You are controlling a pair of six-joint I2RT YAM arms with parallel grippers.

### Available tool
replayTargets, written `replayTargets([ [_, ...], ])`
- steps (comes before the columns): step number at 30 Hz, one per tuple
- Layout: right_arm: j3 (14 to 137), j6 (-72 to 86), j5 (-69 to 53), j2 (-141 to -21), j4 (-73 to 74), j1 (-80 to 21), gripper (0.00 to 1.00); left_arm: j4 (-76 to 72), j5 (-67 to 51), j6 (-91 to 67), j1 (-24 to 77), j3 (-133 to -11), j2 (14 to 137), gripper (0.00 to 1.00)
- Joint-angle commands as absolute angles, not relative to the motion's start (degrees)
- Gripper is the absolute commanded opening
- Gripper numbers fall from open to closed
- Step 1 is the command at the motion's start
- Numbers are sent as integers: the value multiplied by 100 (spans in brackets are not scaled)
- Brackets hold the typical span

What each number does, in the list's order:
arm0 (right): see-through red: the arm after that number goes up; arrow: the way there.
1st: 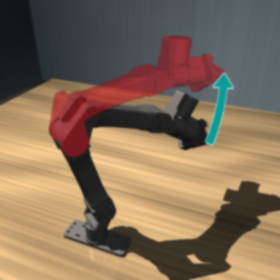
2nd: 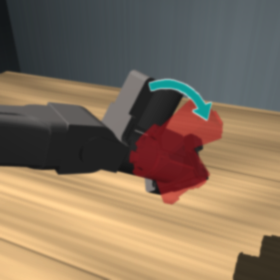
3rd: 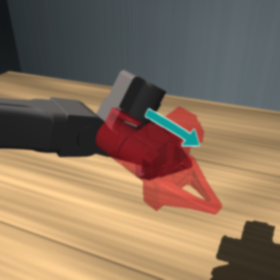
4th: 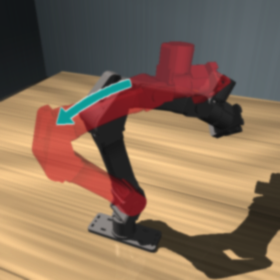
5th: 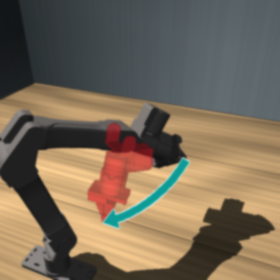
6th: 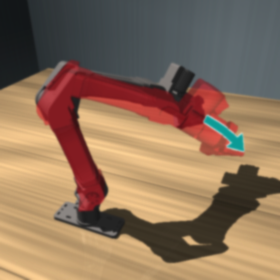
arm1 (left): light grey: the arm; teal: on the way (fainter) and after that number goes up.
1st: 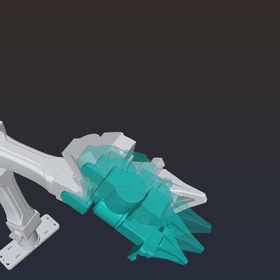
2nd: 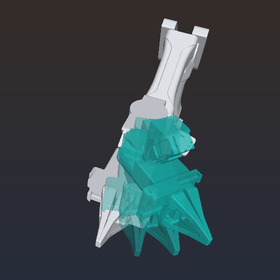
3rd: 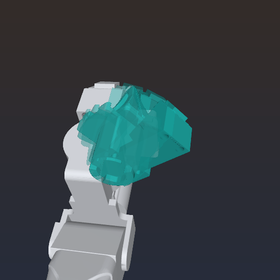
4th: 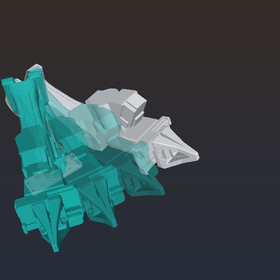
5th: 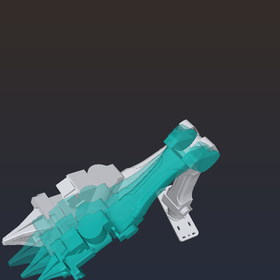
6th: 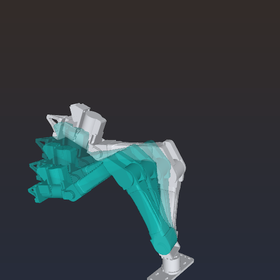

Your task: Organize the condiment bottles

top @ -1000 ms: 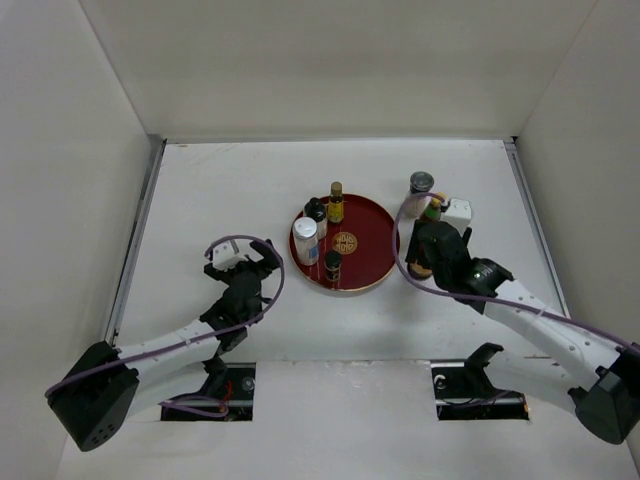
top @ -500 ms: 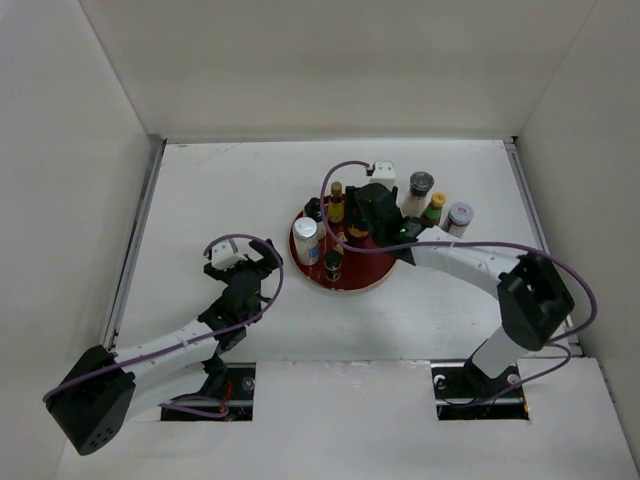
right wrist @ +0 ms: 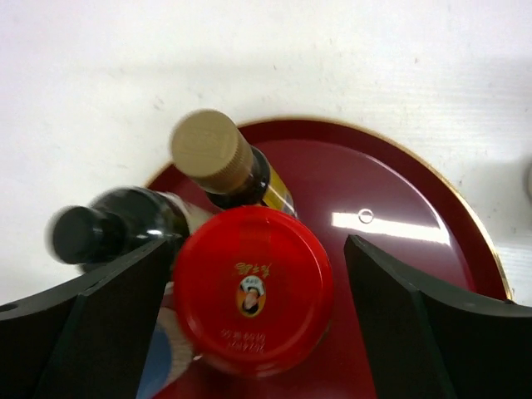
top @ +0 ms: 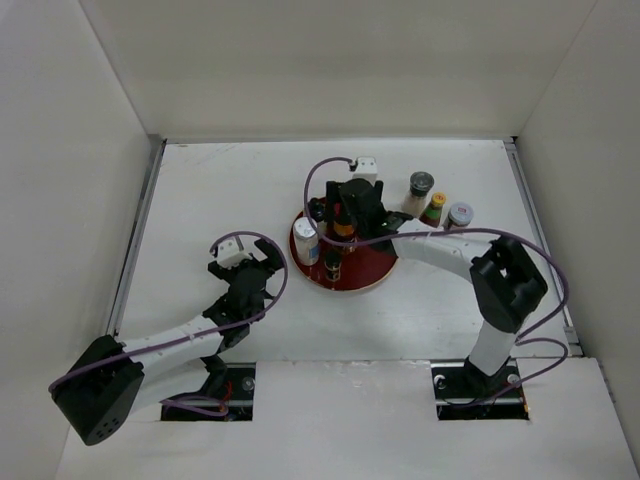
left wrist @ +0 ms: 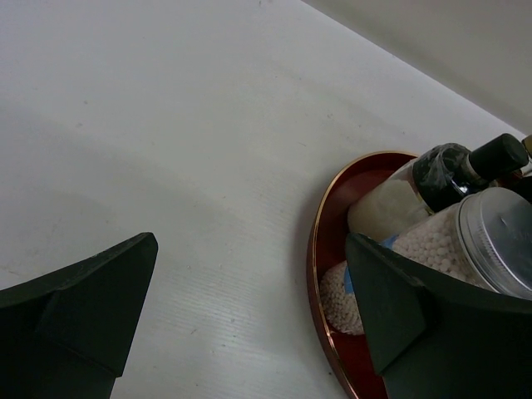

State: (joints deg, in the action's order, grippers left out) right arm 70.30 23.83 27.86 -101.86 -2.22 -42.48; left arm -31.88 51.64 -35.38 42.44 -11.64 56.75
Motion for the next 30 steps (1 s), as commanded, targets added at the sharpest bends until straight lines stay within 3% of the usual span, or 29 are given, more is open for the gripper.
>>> replayTargets([
  [1, 7067, 2417, 3015, -9354, -712, -4311, 94, -3313, 5186, -3586, 4232, -1371, 5625, 100],
  [7, 6023, 2417, 3023, -7816, -642, -4197, 96, -3366, 5256, -3630, 4126, -1283, 5563, 100],
  [13, 5169, 2321, 3515, -6549, -221, -3073, 97, -3375, 5177, -3735, 4091, -1309, 5625, 100],
  [23, 5168, 1854, 3217, -7136, -105, -2123, 100, -3419, 5080, -3771, 4100, -1380, 5976, 100],
  [25, 5133, 1863, 3120, -7242, -246, -2061, 98, -3428, 5019, -3779, 4100, -1380, 5959, 100],
  [30, 5212, 1846, 3076, -7663, -360, -1991, 78, -3498, 4975, -3779, 4056, -1336, 5968, 100],
])
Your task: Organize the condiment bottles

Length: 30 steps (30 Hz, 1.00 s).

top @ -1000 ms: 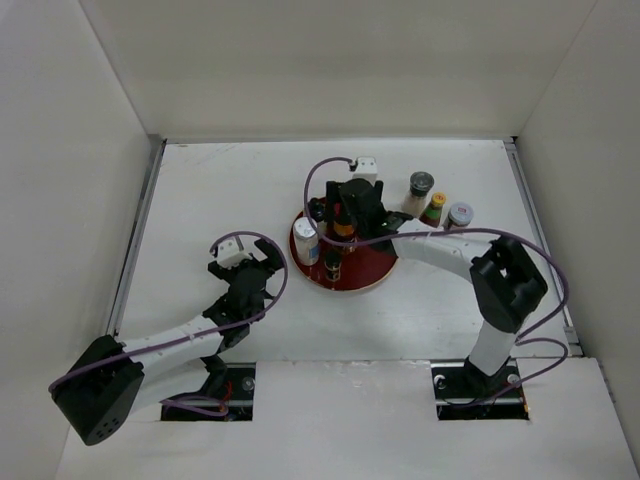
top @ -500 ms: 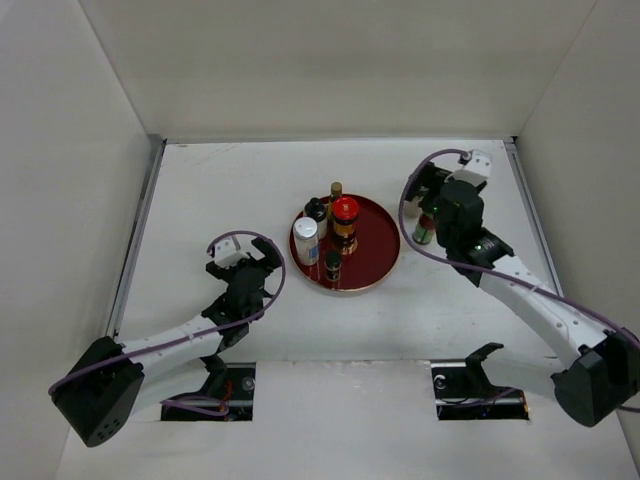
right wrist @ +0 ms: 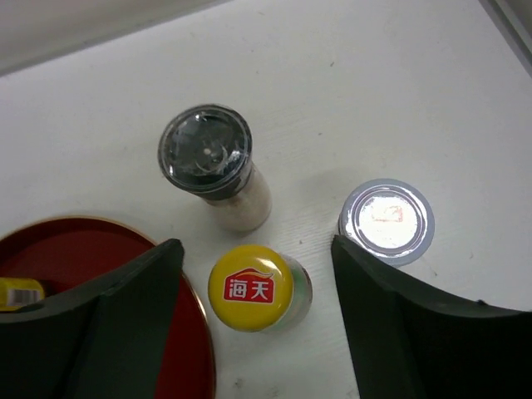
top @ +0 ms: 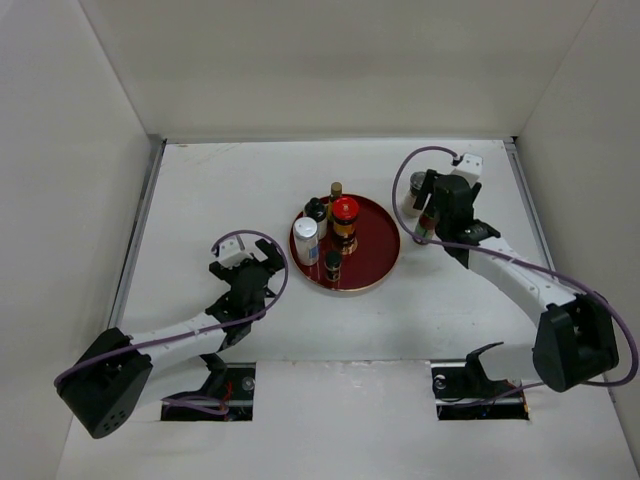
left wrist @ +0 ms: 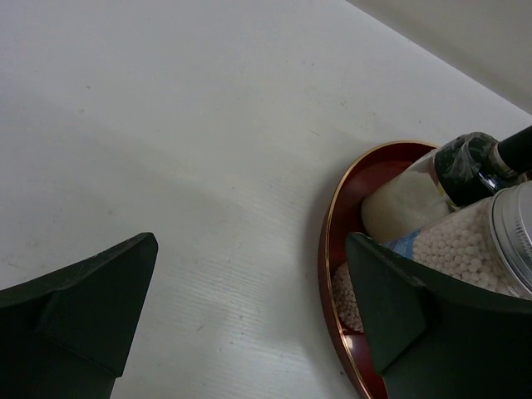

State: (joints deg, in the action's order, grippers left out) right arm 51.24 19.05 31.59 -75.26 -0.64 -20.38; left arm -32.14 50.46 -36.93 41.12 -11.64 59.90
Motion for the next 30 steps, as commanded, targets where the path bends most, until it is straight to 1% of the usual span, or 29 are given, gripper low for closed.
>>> replayTargets([
  [1, 5221, 1837, 3094, -7725, -413, -1991, 73, -3498, 4940, -3779, 4056, -1327, 5942, 100],
  [7, 5168, 1767, 3243, -7805, -650, -2017, 44, -3542, 4896, -3779, 4012, -1310, 5985, 100],
  [11, 5141, 1460, 3690, -7489, -879, -2297, 37, -3542, 4825, -3797, 4012, -1301, 5941, 100],
  [14, 5299, 1213, 3849, -7269, -862, -2430, 34, -3551, 4808, -3806, 3986, -1309, 5994, 100],
  [17, 5431, 1134, 3788, -6953, -835, -2701, 34, -3551, 4764, -3823, 3986, -1275, 5880, 100],
  [20, 5624, 1125, 3631, -6943, -852, -2922, 35, -3551, 4773, -3823, 3933, -1266, 5924, 100],
  [23, 5879, 1230, 3349, -7276, -1019, -3045, 35, -3551, 4729, -3841, 3924, -1248, 5907, 100],
  [30, 6687, 1222, 3007, -8453, -1423, -3177, 35, -3551, 4615, -3850, 3863, -1231, 5898, 100],
])
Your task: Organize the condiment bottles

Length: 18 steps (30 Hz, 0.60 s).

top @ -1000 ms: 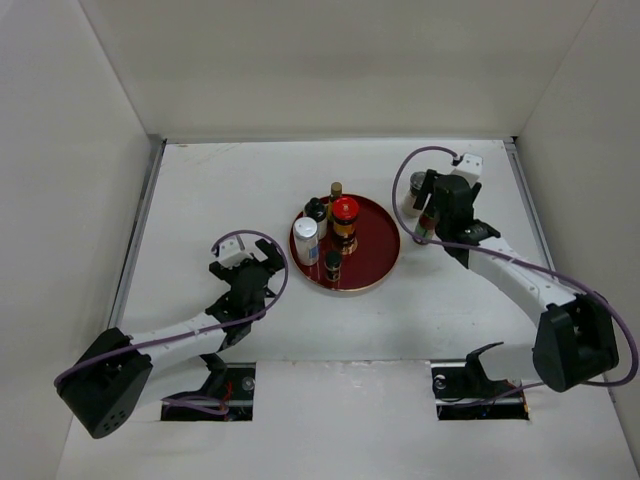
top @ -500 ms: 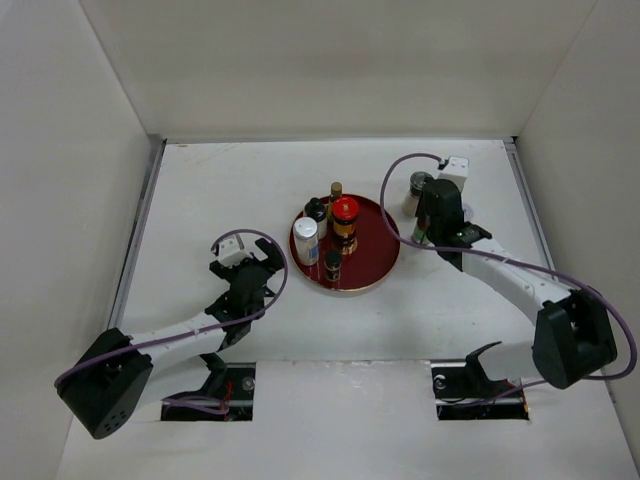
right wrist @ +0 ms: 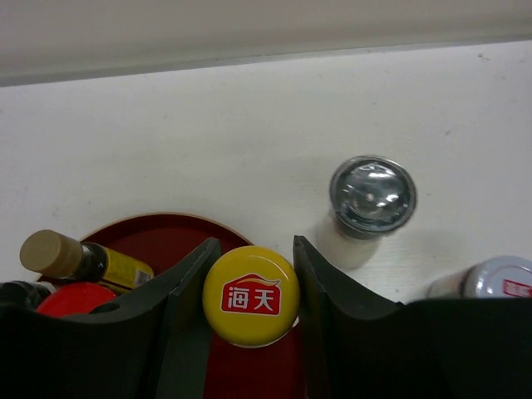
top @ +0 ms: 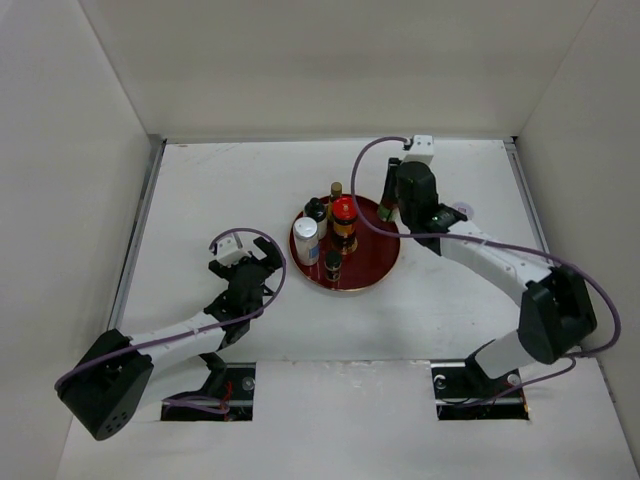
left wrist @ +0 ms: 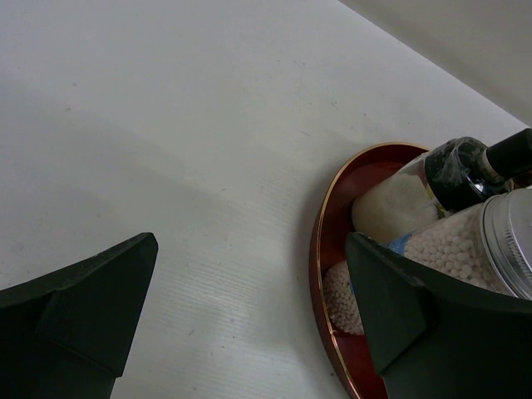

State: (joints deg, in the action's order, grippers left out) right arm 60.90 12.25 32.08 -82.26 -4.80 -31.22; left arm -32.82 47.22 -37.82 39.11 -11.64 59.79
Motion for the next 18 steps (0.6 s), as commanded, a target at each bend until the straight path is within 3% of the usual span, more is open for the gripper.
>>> replayTargets([
  [1, 6810, 1213, 2928, -8603, -1415, -3177, 35, -3559, 4579, -3858, 3863, -1222, 5863, 100],
  [13, 7233, 1476, 2856, -9579, -1503, -3326, 36, -3586, 4430, -3867, 3810, -1274, 6073, 100],
  [16, 7172, 1485, 2918, -9659, -1520, -3449, 40, -3586, 4403, -3867, 3819, -1274, 6038, 100],
  [18, 7137, 1477, 2988, -9694, -1555, -3493, 48, -3586, 4412, -3867, 3801, -1283, 6082, 100],
])
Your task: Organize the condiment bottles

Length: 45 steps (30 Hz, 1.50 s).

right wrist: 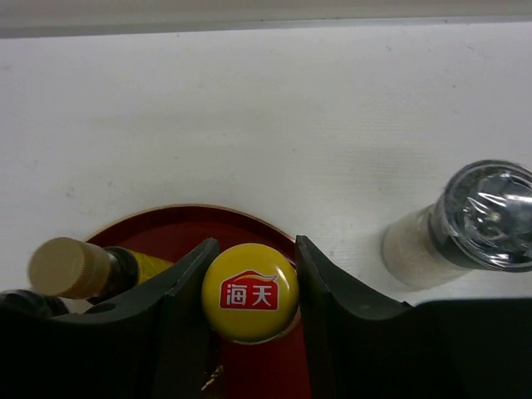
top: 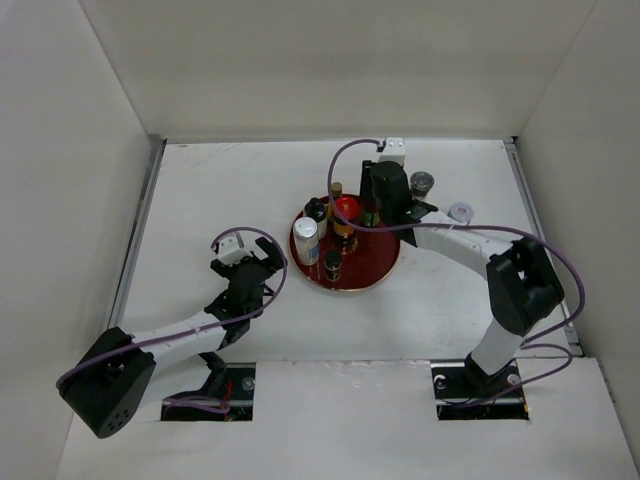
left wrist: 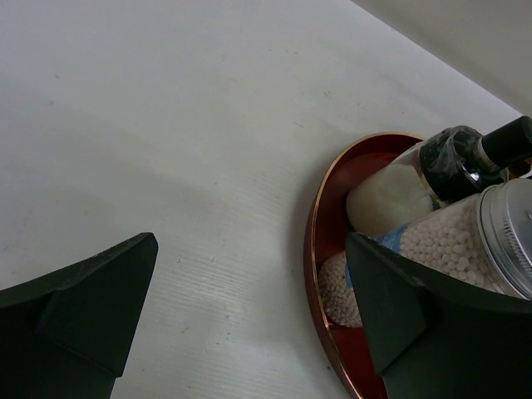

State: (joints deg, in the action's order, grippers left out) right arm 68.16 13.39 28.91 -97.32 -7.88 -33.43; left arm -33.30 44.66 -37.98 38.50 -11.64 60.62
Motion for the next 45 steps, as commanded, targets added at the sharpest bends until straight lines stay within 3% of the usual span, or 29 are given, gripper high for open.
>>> replayTargets([
  [1, 7128, 1468, 3014, -9686, -1556, -3502, 54, -3595, 4395, -3867, 3801, -1283, 6117, 100],
  [4, 7023, 1442, 3137, -9493, -1556, -3546, 74, -3595, 4359, -3876, 3819, -1283, 6047, 100],
  [13, 6136, 1608, 3190, -8070, -1564, -3275, 95, -3709, 4228, -3894, 3793, -1239, 6020, 100],
  [17, 5714, 1723, 3059, -7831, -1574, -2634, 98, -3727, 4210, -3902, 3801, -1230, 6038, 100],
  [22, 5914, 1697, 2831, -8471, -1205, -2009, 100, -3735, 4201, -3911, 3766, -1257, 6170, 100],
  [37, 6793, 1609, 2100, -10071, -1186, -1507, 100, -3735, 4148, -3920, 3783, -1283, 6249, 100],
  [40, 6829, 1565, 2118, -10195, -1362, -1516, 80, -3735, 4148, -3920, 3827, -1292, 6214, 100],
  [42, 6768, 1582, 2162, -10126, -1423, -1533, 62, -3735, 4157, -3920, 3775, -1292, 6266, 100],
  [45, 6365, 1626, 2530, -9609, -1730, -1534, 53, -3735, 4140, -3929, 3792, -1301, 6293, 100],
])
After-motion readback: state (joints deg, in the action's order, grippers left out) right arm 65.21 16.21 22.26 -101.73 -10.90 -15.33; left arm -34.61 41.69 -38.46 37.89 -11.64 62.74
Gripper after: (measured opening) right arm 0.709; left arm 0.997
